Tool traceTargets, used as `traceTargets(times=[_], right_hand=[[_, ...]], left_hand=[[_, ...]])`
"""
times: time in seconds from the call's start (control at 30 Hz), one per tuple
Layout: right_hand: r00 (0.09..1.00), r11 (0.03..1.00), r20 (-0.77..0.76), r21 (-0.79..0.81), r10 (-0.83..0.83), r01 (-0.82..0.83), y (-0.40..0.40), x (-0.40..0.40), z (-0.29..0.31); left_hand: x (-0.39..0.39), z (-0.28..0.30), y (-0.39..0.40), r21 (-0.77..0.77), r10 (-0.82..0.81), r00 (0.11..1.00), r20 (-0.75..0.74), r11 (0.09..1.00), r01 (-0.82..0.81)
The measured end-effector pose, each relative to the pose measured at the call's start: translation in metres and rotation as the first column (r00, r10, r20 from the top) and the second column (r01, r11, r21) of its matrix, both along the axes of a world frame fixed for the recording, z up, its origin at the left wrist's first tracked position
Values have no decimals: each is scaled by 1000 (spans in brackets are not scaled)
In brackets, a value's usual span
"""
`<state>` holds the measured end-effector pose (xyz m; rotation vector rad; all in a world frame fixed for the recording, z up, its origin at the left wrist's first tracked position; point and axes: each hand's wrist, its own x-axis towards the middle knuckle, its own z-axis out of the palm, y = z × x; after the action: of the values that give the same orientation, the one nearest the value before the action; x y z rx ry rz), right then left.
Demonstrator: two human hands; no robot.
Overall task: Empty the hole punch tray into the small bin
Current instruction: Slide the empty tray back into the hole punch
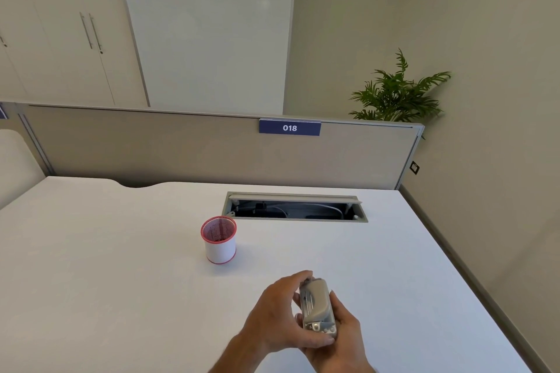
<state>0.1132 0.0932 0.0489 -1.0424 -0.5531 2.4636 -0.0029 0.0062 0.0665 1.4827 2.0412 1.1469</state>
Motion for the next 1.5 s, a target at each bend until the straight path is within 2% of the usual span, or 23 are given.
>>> traceTargets(times=[0.17,0.3,0.47,0.67,0.73,0.83,0.93,1.0,1.13,1.37,1.5], right_hand=[[1000,1000,-4,30,-3,3,-2,0,4],[996,980,49,178,78,-85,4,0,7],[950,839,217,454,223,-300,17,10,17],[907,747,382,547,178,-377,18,11,27],[903,740,400,558,156,-375,18,9,26],[908,756,393,549,144,-357,17,7,26],[914,767,370,535,164,-354,15,5,27],[916,768,363,534,170,-354,15,3,27],[908,748,383,549,172,-373,17,2,27],[835,679,515,544,193,-492,21,-1,36],[758,637,578,469,302,-611,28,1,45]], left_hand=[[-1,0,0,9,-6,1000,-7,1000,6],[-3,1,-1,24,-6,1000,-18,1000,6],[-8,-1,-4,15,-43,995,-95,999,44],[-10,-10,-2,-11,-53,994,-94,999,52],[-12,-11,-3,-15,-65,998,2,998,65],[-10,-8,-2,43,25,952,307,998,-40],[-5,-5,-1,-24,209,767,606,969,-245],[-1,-5,-3,-88,213,696,685,974,-211],[1,-5,-4,-104,211,622,754,973,-205],[1,-5,2,-160,289,642,710,954,-254],[3,-5,5,-190,317,649,692,947,-260]])
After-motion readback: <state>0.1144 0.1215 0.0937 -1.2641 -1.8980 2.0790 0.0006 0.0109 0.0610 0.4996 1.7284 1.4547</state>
